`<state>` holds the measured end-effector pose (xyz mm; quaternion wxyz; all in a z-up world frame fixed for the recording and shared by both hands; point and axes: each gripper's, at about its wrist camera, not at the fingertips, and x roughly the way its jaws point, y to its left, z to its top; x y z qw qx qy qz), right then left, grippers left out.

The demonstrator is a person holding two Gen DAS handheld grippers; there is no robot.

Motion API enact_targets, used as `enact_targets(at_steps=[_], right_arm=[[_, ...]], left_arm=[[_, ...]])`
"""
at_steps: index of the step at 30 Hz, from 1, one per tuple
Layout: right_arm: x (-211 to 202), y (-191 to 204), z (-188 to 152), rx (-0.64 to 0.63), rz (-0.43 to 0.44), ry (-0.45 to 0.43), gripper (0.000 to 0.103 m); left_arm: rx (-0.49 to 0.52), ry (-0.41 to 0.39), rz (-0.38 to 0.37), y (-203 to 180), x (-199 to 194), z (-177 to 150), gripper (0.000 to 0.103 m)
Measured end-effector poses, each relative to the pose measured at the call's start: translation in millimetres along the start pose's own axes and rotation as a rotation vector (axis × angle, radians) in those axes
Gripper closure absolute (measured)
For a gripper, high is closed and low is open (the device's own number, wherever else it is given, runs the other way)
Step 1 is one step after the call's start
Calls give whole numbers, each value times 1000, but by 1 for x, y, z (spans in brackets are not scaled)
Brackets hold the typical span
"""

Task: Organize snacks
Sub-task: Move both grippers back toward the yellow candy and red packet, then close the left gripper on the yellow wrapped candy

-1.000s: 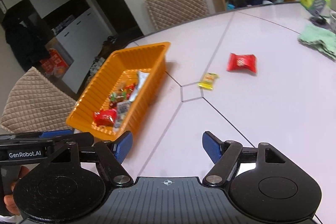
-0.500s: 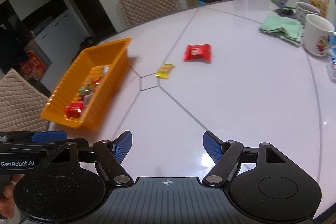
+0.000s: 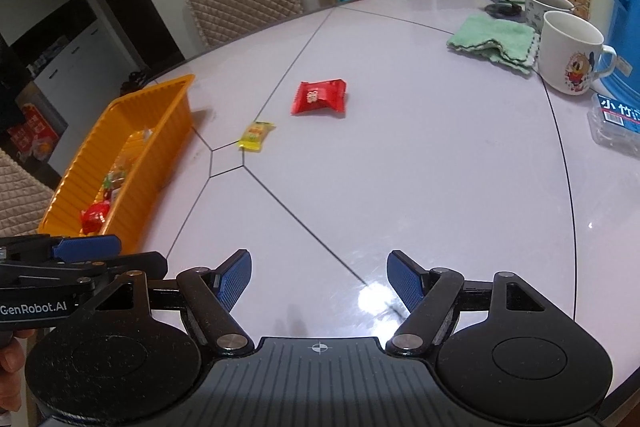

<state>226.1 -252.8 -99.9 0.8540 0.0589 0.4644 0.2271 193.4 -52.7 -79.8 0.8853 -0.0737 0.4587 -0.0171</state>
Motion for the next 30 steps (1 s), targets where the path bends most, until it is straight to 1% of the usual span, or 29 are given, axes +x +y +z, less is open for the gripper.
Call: enact_targets(at_steps=[5,9,15,18,24,27,30], right_arm=[[11,-8,8,12,-16,1,28],[20,-14,16,19,-29,-4,28],[35,-24,34,43,-37,-20,28],[43,-27,44,45,-34,-30,28],[60,-32,63,37,-34,-45,28],[68,-36,71,37,-30,-49,28],[76,-38,77,37,-33,-44,28]], left_arm=[[19,-5,12,1,19,15,39],[45,-21,19,1,35,29,43],[71,-50,18,2,58,52,46],[77,-58,19,3,71,65,50],[80,-51,40,9,98,84,51],[58,-42,47,13,110,91,52],[37,-29,52,17,123,97,55]])
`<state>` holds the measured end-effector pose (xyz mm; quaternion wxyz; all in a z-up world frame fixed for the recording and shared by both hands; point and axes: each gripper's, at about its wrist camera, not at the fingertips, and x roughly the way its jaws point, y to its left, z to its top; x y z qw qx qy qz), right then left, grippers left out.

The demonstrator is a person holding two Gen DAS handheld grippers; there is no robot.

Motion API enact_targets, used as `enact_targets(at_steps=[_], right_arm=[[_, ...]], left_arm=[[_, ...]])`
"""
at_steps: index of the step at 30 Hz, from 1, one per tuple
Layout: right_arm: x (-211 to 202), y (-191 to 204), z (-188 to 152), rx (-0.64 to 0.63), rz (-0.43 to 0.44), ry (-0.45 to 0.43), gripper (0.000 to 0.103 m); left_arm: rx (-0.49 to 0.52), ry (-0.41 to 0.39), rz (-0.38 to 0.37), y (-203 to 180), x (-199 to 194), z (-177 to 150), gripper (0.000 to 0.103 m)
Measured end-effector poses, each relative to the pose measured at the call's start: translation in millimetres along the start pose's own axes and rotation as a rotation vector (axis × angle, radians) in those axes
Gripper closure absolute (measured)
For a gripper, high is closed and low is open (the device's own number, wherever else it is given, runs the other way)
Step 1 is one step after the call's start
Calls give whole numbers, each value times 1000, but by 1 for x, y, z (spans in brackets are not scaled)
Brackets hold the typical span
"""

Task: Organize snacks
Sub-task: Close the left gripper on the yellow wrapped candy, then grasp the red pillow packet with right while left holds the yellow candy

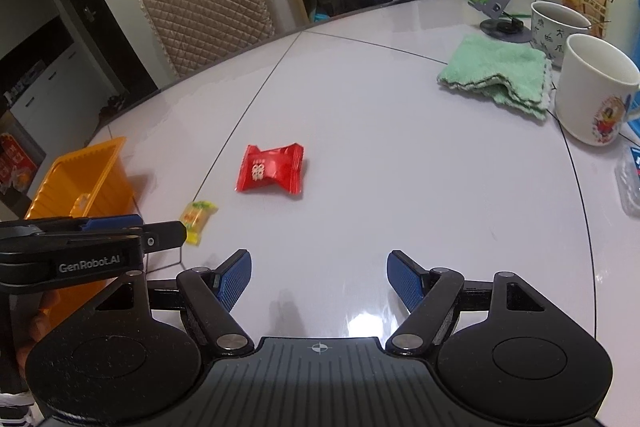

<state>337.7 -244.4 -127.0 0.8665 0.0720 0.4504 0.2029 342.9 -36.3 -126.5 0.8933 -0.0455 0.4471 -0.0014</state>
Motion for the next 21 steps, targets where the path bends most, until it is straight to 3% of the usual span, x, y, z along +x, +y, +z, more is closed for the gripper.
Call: enact_targets(at_steps=[14,17,19,21], right_arm=[[23,-2,9,-15,14,25,28],[26,0,11,-28,18,25,28],[28,1,13,-39,21,21,28],[31,3,16,-55,26,16,28]], left_arm=[[2,36,37,3,37,6,65],[17,29,48,2,38,7,71],[17,26,48,3,38,7,81],[14,26,47,5,38,8,83]])
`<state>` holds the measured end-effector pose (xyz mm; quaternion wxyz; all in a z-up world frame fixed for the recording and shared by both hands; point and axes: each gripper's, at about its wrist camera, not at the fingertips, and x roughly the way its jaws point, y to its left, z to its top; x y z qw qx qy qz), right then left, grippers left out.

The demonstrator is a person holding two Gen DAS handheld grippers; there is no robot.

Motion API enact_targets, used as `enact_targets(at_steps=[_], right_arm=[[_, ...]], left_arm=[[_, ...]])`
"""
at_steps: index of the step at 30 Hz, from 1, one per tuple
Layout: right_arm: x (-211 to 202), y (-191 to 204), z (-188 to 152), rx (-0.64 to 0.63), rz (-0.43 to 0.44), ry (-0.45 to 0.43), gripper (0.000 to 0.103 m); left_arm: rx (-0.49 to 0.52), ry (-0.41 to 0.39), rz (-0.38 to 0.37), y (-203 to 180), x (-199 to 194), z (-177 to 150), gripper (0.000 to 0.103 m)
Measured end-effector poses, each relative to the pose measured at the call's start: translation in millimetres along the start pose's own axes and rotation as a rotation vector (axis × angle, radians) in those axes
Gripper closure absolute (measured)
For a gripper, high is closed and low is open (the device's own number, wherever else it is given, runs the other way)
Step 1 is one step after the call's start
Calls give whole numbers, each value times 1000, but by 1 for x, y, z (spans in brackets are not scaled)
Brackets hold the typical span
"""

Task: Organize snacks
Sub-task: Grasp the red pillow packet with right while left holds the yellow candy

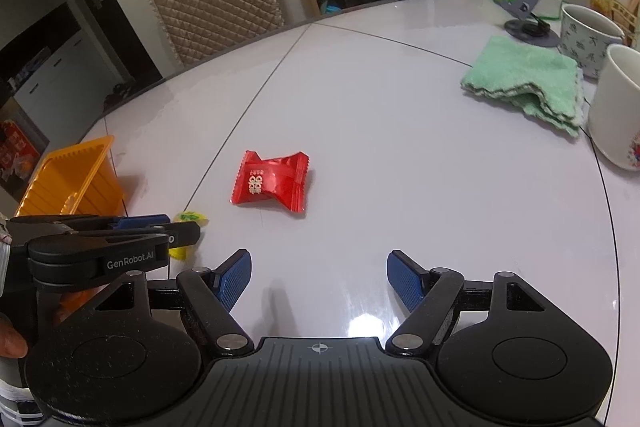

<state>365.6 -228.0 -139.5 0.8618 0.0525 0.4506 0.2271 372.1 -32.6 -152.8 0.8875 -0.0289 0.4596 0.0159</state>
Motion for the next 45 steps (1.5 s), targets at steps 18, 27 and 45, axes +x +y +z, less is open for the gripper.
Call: enact_targets(at_steps=[18,27,45], right_arm=[[47,29,32,-100,38,-60,29],[65,32,36,-97,16,-57,38],[51,30,29,-75,42,-63,62]], left_arm=[[-62,-53,19,18,-12,24,84],[-75,-53,23,22,-8,26,84],[-73,-59,19,20,-20,21,84]])
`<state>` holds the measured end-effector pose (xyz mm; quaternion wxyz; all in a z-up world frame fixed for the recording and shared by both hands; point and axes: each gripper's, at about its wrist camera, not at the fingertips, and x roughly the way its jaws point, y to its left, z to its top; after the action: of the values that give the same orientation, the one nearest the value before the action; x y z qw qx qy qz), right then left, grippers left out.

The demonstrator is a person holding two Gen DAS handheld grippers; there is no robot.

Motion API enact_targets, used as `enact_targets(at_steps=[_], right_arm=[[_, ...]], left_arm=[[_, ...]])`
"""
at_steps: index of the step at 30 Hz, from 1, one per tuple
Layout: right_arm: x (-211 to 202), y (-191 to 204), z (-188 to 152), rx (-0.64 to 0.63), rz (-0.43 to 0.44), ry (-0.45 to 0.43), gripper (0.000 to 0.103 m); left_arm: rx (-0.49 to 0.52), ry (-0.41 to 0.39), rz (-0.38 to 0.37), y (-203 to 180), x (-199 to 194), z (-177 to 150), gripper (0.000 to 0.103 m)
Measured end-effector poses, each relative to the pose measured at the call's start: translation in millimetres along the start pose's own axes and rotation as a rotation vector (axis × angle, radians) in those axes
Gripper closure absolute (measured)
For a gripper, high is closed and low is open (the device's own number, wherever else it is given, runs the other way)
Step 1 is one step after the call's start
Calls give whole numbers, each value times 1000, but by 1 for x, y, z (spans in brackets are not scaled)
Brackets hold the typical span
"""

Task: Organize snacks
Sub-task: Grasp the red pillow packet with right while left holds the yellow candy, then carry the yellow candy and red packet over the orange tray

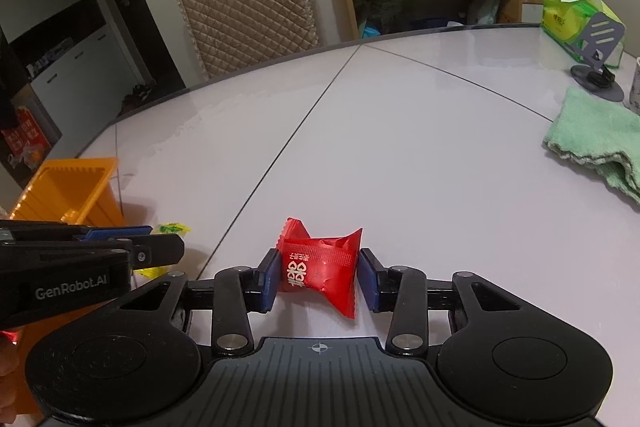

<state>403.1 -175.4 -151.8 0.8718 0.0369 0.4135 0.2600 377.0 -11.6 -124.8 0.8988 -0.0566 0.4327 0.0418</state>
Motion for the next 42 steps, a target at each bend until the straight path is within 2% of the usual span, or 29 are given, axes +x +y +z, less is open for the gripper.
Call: enact_targets(at_steps=[7,14,21,30,36,42], right_arm=[[-36,3,-2,12,13,-25,62],[-84,11,-18,16,30,-31,62],[-135,28,-52,15,62,-9,62],[-189,56,-106,2,118,50,62],[-210,83,-138,-20,164,94,62],[-219,113,-151,-32,191,115,62]], left_arm=[[6,-22,-12,-7,-26,-6,84],[4,-37,-31,-15,-70,-27,84],[3,-43,-42,-22,-129,-70,84],[-19,-23,-11,-21,-198,-133,84],[-7,-9,5,-9,-238,-166,83],[-12,-5,6,18,-258,-179,83]])
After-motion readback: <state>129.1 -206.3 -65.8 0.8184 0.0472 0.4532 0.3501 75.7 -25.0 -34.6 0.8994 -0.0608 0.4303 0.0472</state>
